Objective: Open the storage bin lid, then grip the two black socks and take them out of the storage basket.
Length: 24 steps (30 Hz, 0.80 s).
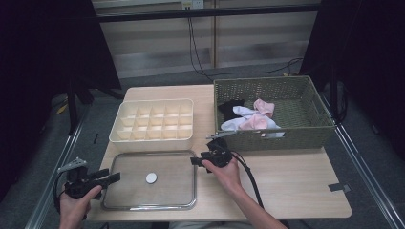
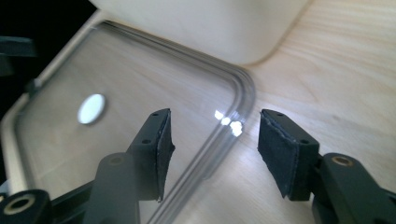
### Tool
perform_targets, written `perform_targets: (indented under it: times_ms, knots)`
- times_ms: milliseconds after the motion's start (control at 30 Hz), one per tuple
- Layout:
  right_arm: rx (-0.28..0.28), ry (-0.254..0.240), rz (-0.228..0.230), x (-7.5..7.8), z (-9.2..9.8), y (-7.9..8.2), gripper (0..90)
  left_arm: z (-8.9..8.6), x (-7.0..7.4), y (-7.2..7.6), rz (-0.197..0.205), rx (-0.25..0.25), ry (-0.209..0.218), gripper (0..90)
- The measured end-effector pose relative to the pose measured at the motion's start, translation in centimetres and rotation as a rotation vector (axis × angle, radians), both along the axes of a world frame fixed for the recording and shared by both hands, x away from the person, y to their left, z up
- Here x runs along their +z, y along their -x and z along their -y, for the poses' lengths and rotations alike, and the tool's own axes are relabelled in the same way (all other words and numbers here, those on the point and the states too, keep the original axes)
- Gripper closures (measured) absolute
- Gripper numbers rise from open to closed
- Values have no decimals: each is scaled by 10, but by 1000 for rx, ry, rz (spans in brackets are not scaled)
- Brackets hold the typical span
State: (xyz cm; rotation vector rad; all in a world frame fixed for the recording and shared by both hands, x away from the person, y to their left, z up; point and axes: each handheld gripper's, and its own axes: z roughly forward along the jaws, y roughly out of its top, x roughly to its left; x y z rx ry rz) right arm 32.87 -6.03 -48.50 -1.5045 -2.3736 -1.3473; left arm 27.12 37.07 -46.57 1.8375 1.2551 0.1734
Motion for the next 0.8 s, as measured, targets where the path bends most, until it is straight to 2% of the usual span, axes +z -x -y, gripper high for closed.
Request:
perform_targets:
  times_ms: [133, 200, 333, 400, 467, 567, 667, 733, 800]
  knots:
    - [24, -14, 33, 4, 4, 3, 439, 9, 3, 1, 10, -23, -29, 334]
    - [29, -12, 50, 7, 6, 5, 433, 14, 6, 1, 20, -31, -25, 334]
    - [37, -32, 29, 10, 10, 6, 425, 24, 10, 4, 36, -49, -22, 334]
    - [39, -30, 33, 11, 11, 7, 427, 27, 10, 6, 38, -52, -16, 333]
    - [51, -28, 47, 15, 13, 9, 427, 36, 10, 8, 44, -74, -11, 372]
    - [49, -18, 59, 19, 18, 9, 435, 46, 10, 8, 43, -88, -18, 337]
    - [44, -26, 72, 23, 25, 11, 449, 54, 10, 7, 54, -102, -7, 314]
    - [42, -24, 74, 26, 29, 12, 450, 58, 10, 8, 63, -107, 6, 307]
    - [34, -47, 56, 30, 32, 13, 451, 64, 11, 8, 73, -114, -1, 307]
